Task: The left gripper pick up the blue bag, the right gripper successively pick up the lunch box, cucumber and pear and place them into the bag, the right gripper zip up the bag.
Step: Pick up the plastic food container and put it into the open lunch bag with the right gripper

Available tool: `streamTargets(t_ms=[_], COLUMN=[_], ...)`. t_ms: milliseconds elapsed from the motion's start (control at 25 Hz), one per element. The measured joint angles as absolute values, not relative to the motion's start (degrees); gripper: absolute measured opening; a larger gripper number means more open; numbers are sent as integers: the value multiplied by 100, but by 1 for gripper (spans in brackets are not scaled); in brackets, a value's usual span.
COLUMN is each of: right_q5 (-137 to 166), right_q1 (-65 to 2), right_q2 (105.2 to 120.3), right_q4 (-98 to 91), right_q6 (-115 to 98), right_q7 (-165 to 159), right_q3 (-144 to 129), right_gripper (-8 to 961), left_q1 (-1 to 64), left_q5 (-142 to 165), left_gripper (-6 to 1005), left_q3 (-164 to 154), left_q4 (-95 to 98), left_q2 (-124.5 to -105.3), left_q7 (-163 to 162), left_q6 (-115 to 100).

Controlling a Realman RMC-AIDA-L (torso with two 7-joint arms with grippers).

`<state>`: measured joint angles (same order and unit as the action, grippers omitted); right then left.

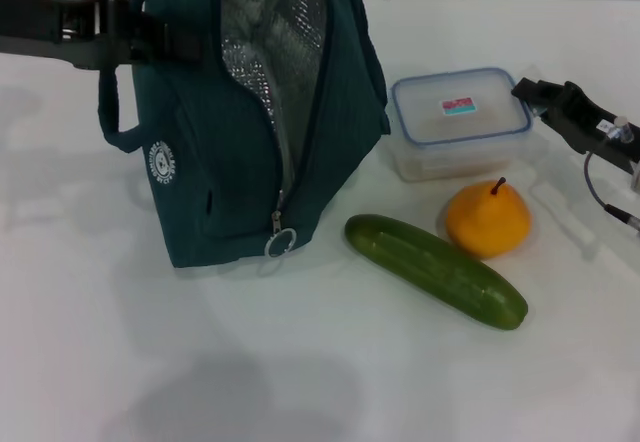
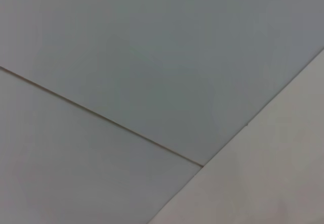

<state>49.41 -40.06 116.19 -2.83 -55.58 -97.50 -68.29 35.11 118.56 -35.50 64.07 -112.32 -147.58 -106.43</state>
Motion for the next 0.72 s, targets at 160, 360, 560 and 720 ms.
streamTargets(t_ms=[160,360,560,720], right_q5=[4940,4890,4630,4451], right_q1=[-3902,-3817,-3642,-3514], right_q2=[11619,11619,11618,11618], right_q4=[-350,-361,-373,-385], right_q6=[-5627,-5796,-6129,-6393], right_q7=[-9704,-9552,-9299,-9173], right_q3=[-6830,-6798,-6772,-6772], right_gripper=[125,124,123,116], left_q1=[3508,3499,3478,3478], left_q5=[11856,11856,11856,11854], left_gripper=[41,40,40,40], left_q3=[-3550,-3551,-3551,-3551], left_q4=[6407,6407,6407,6407], left_q2=[-11232,-11233,-11262,-11272], left_q7=[-14757,-14758,-14758,-14766], left_q6=[-10643,-10643,-10643,-10643])
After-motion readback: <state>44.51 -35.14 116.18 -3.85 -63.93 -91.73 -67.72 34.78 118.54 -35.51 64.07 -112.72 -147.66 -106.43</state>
